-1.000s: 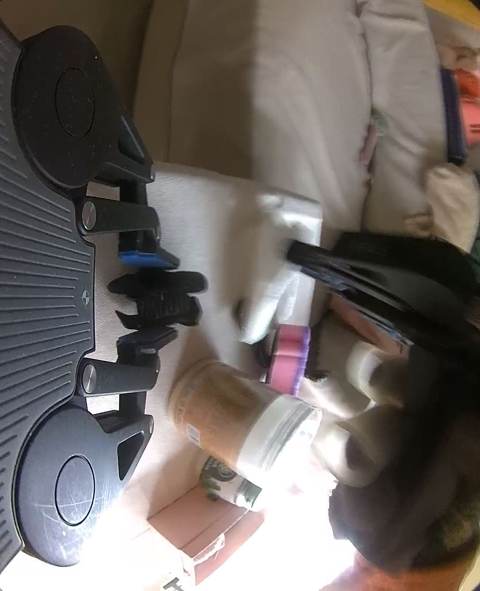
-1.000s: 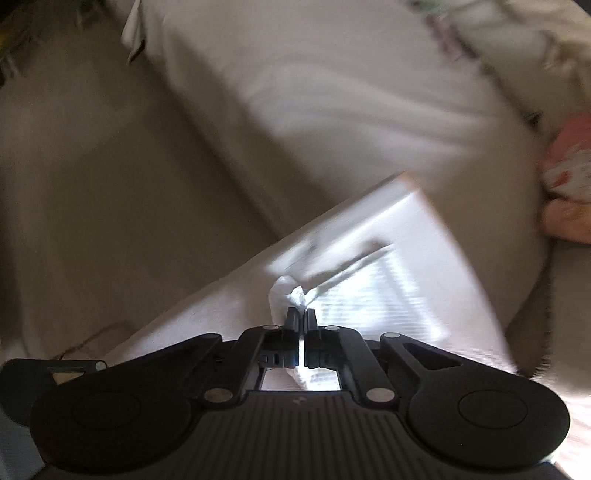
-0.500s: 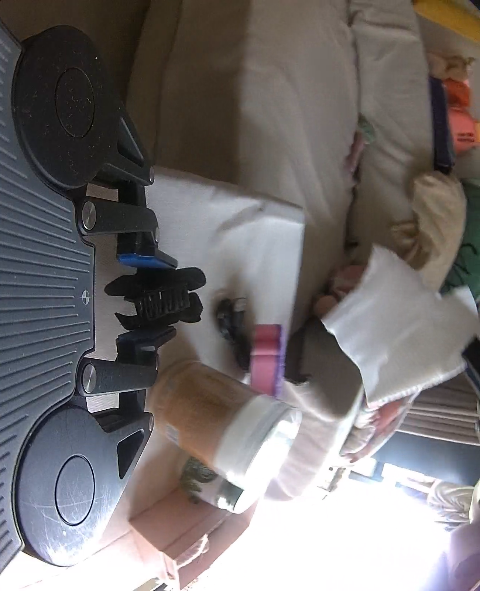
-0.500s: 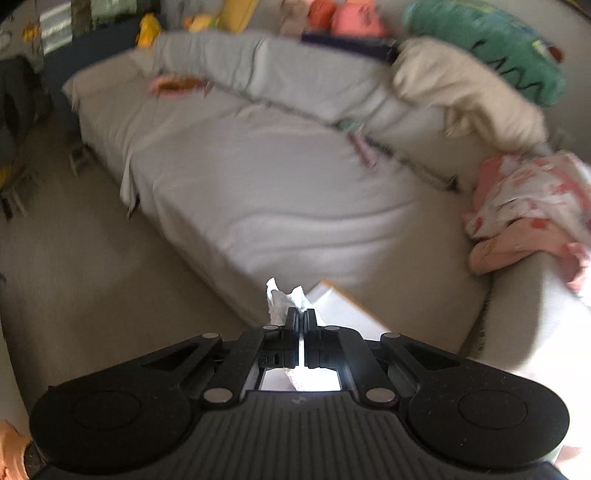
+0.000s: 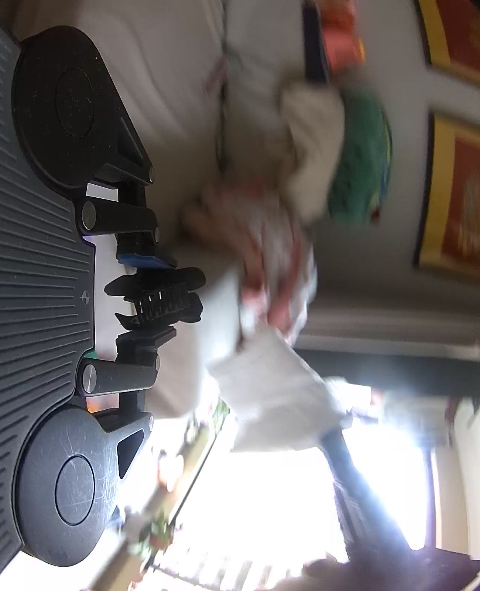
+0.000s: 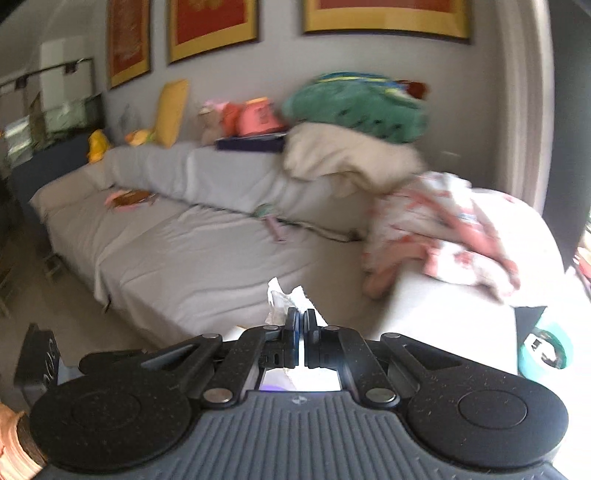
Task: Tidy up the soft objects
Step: 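Carry the tissue and clip into the pink box and open both tools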
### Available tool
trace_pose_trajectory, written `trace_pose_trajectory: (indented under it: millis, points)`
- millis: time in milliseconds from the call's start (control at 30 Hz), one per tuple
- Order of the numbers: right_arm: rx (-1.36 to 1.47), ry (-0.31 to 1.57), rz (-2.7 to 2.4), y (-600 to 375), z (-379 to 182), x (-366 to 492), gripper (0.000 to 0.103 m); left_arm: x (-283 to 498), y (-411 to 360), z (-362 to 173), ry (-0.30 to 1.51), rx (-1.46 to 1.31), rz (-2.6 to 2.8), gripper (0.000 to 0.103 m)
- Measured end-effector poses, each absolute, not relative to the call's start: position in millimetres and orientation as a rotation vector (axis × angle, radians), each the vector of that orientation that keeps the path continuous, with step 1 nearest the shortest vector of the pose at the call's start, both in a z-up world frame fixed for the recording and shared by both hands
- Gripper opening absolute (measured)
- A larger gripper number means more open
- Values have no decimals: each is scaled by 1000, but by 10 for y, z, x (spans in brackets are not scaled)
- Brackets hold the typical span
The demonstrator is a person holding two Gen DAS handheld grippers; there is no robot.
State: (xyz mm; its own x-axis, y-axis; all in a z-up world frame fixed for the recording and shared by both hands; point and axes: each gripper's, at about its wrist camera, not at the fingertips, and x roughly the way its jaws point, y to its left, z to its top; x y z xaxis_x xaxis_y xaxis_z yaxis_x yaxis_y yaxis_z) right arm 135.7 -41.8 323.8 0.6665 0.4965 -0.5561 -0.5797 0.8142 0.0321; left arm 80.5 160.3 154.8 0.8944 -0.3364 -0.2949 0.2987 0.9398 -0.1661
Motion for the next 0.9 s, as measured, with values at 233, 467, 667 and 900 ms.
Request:
trace_pose_trajectory:
  millis: [233, 467, 667, 900]
  points:
    - [-74, 643, 502, -1538, 2805, 1279, 2, 1161, 320, 1343, 457, -68, -568, 37]
    - [70, 788, 478, -2086, 2026, 1498, 2, 1444, -133, 697, 729, -144, -503, 37]
    - [150, 942, 477, -1987, 1227, 1824, 2, 1465, -165, 751, 738, 36, -427, 38]
    - [173, 1084, 416, -1851, 547, 2023, 2, 1421, -91, 694, 807, 6, -452, 37]
